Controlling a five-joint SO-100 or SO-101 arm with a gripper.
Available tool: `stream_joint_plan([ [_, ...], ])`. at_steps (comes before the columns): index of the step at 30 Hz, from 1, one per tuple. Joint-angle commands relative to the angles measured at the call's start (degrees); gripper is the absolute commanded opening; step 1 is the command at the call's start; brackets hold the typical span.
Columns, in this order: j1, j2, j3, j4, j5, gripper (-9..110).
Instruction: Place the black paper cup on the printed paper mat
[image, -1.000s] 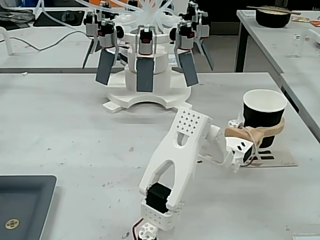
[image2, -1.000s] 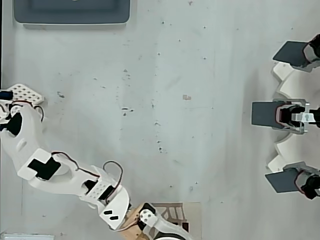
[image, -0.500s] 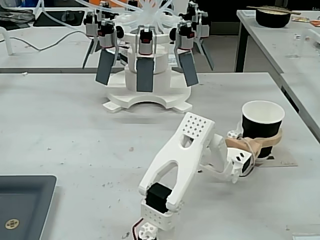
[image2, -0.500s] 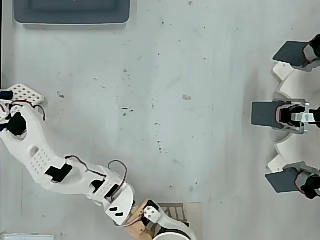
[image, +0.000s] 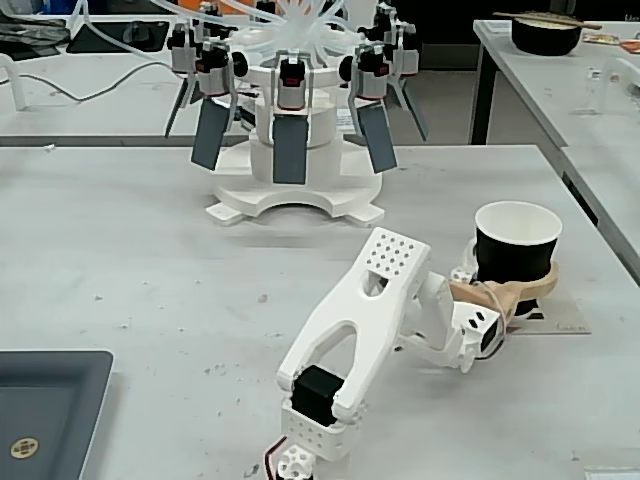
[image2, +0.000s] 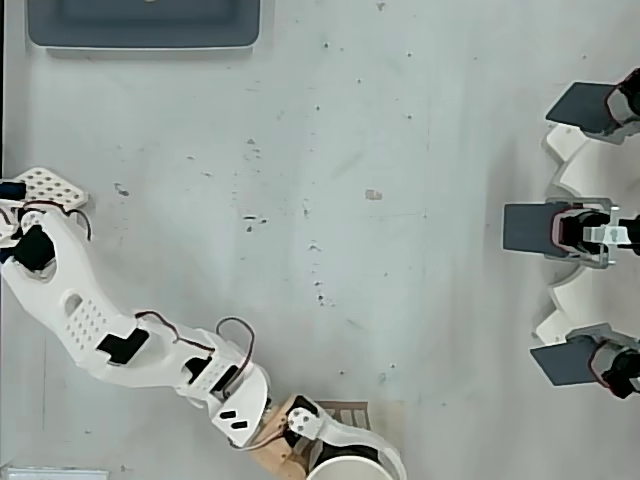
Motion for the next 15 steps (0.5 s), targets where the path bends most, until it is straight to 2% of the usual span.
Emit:
stream_joint_plan([
  [1,1.5,1.9,-1.7,0.5,0.4,26],
  [7,5.3,4.3,-1.7,3.7,-1.7,41],
  [15,6.9,9.3,1.0,5.0,-5.2,49],
])
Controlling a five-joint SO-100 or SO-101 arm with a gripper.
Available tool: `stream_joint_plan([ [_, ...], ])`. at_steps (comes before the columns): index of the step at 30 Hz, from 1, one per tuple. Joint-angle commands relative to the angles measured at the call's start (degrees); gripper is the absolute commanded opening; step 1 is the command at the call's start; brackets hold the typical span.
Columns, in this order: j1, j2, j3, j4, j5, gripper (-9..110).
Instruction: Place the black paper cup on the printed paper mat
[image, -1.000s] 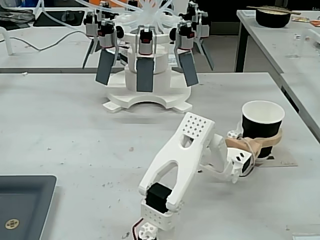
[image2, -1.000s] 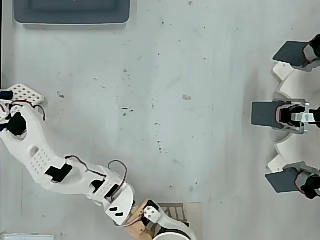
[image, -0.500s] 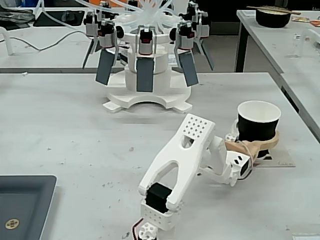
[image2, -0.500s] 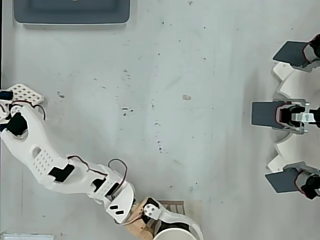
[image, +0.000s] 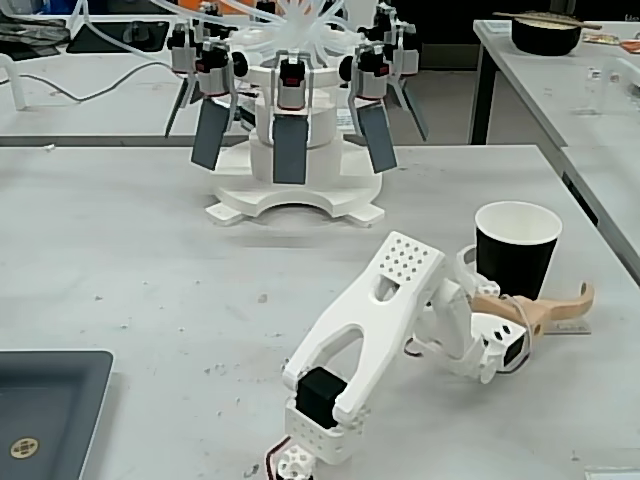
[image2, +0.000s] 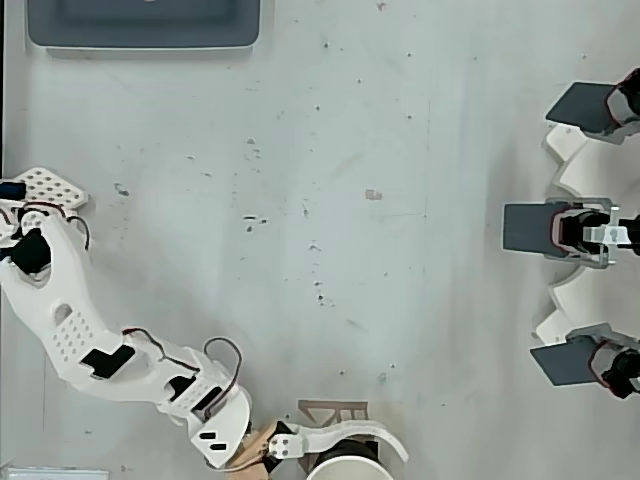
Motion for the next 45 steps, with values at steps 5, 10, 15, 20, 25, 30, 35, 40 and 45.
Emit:
stream_joint_plan([
  [5,0.4,15.0,8.3,0.2,-1.1,50],
  [10,0.4,22.4,17.4,-0.4,-0.4,51],
  [15,0.2,28.6,27.5,-3.7,0.3,52],
  [20,-1.0,35.4,35.7,-5.7,0.4,53],
  [25,-1.6,44.3,44.6,-5.9,0.9,52],
  [30,-2.6,52.0,52.2,-7.5,1.3,50],
  [35,-5.0,60.7,59.9,-7.7,2.2,46],
  [40,-10.6,65.8,68.6,-15.0,7.7,37],
  [45,-16.2,72.0,74.1,-16.3,7.6,33],
])
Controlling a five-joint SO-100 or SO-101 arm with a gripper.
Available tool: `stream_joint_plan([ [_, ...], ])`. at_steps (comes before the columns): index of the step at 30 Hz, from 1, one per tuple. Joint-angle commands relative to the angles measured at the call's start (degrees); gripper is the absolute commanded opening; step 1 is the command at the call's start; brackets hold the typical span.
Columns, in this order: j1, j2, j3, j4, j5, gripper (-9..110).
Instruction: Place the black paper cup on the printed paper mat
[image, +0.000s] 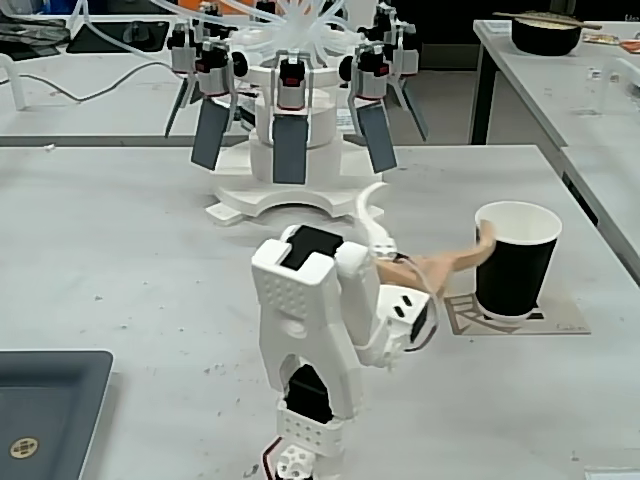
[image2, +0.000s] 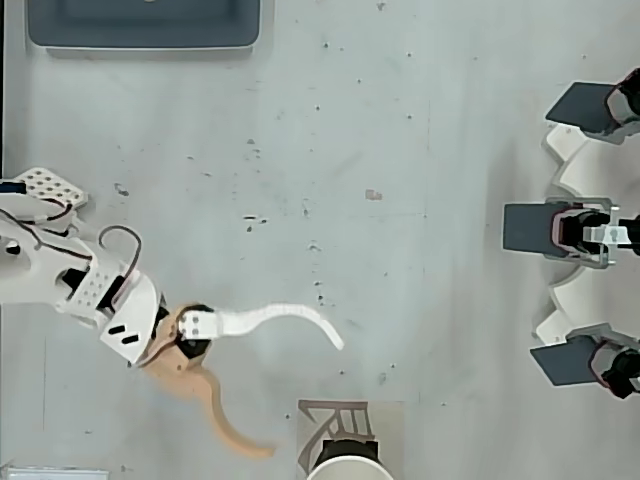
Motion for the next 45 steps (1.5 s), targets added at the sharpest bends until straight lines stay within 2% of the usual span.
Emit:
stream_joint_plan([
  [1,-2.6,5.4,1.5,-1.5,-0.1,33],
  [8,-9.6,10.6,2.3,-1.4,-3.0,30],
  [18,-25.8,11.3,1.1,1.2,-10.1,29],
  [25,-28.3,7.5,-6.1,8.3,-13.4,27],
  [35,-30.8,-8.5,-25.0,10.8,-14.7,25],
  [45,-30.8,-19.8,-38.8,14.6,-8.9,23],
])
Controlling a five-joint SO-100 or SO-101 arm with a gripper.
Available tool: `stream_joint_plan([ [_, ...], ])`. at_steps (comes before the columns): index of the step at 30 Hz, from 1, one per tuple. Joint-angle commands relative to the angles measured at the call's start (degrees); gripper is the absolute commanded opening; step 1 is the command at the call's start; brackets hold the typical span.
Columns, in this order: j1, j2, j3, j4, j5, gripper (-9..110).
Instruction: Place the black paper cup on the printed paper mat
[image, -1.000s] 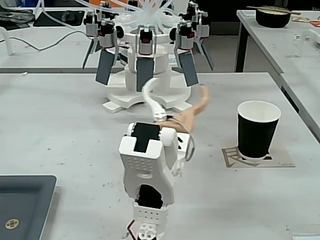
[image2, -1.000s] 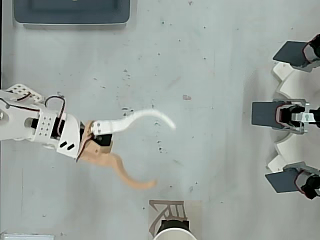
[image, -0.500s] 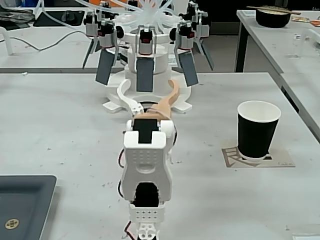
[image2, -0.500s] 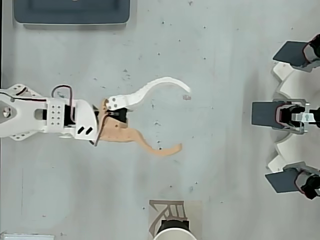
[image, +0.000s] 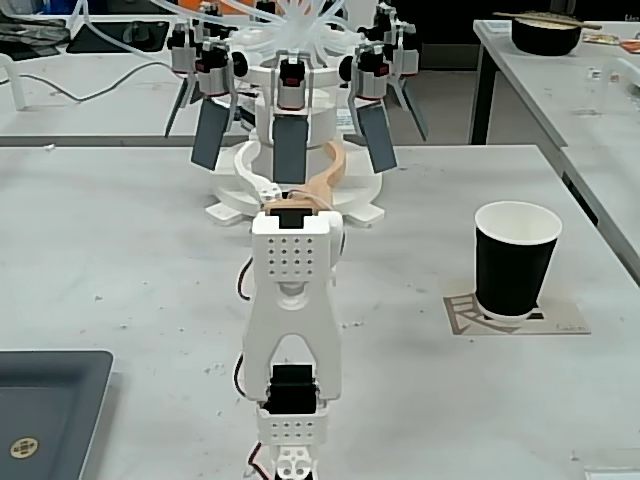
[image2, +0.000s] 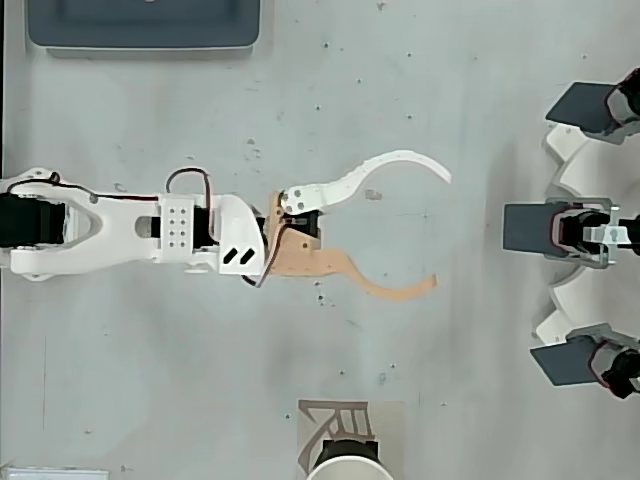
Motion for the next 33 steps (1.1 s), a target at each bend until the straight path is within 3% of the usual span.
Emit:
stream_joint_plan([
  [1,-0.4,-1.7,-5.3,0.9,1.9,23],
  [21,-0.4,-15.1,-20.7,4.7,2.0,10],
  [33,-1.0,-17.3,-22.1,4.5,2.8,10],
])
